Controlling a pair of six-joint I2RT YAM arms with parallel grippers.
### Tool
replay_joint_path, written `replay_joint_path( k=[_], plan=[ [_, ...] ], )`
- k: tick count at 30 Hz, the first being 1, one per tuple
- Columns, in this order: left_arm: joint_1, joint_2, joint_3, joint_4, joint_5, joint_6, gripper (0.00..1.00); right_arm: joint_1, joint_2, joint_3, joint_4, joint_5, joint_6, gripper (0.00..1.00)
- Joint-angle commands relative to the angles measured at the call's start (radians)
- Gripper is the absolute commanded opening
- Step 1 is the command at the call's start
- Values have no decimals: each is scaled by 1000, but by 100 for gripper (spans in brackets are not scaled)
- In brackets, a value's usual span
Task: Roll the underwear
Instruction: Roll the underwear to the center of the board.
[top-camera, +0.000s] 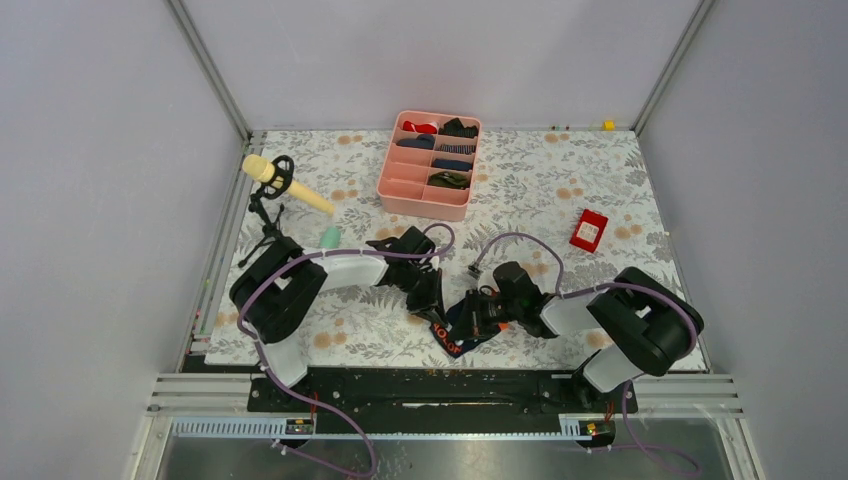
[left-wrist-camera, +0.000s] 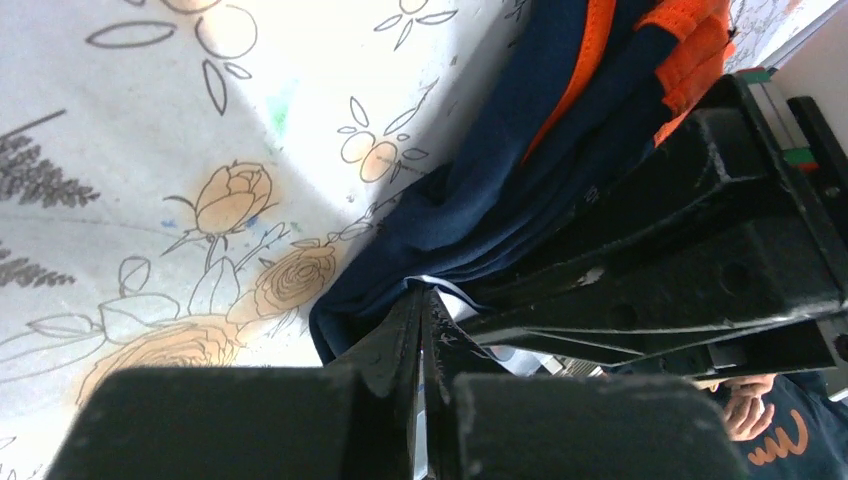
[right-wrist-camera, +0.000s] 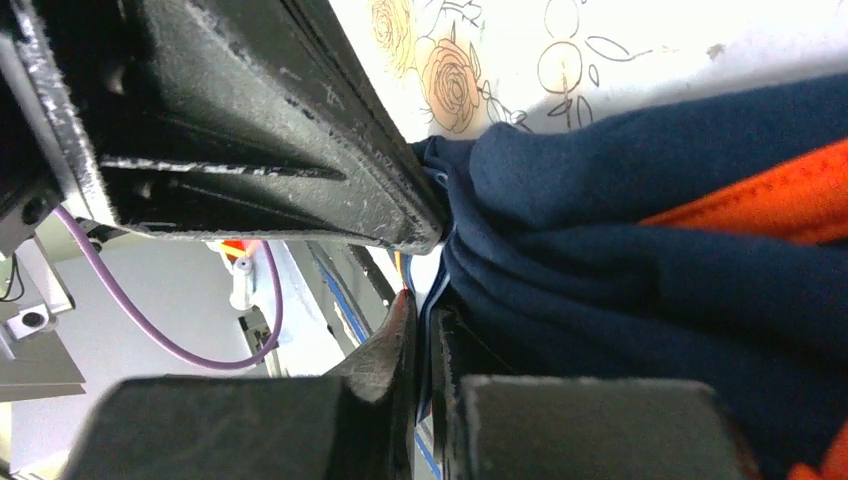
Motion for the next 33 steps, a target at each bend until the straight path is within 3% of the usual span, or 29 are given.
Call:
replay_joint_path(
  k=[1,7,11,13,17,21,25,30,33],
  plan=[
    [-2,22,-39,30,-48,7,0,-7,-64,-6,-94,52,-38,0],
    [-2,50,-38,36,-69,9,0,-6,-99,0,-156,67,-59,1],
    [-4,85,-45,38,-61,16,0,-6,-176,19,-252,106,-83,33],
    [-5,96,-54,43,-58,22,0,-7,-227,34,-319,127,-101,43],
    [-3,109,-66,44,-61,33,0,-5,-332,75,-464,166,-138,52],
    [-4,115,-66,51,-55,32,0,-5,-428,109,-607,209,-169,53],
    [-5,118,-66,52,-49,35,0,0,-557,143,-770,310,-200,44],
    [-4,121,-71,55,-39,35,0,92,-642,183,-868,464,-188,10],
    [-4,118,-73,56,-37,32,0,192,-598,211,-861,539,-167,0]
  ],
)
